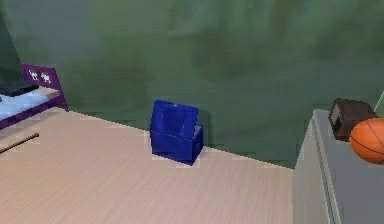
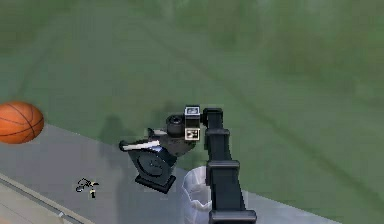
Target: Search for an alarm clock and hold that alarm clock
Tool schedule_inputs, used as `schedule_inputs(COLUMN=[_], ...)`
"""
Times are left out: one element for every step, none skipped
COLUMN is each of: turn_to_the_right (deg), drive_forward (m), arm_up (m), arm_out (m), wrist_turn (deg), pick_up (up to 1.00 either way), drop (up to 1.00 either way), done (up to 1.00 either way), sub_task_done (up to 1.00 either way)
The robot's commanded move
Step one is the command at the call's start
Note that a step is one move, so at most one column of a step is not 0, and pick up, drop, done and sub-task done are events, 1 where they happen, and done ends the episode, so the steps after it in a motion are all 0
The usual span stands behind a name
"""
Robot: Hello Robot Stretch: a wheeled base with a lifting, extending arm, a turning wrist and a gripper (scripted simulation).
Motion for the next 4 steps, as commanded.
schedule_inputs(turn_to_the_right=[0.0, 0.0, 0.0, 0.0], drive_forward=[0.0, 0.0, 0.0, 0.0], arm_up=[0.0, -0.3, 0.0, 0.1], arm_out=[0.0, 0.0, 0.0, 0.0], wrist_turn=[21.0, 0.0, 0.0, 0.0], pick_up=[0.0, 0.0, 1.0, 0.0], drop=[0.0, 0.0, 0.0, 0.0], done=[0.0, 0.0, 0.0, 0.0], sub_task_done=[0.0, 0.0, 0.0, 0.0])
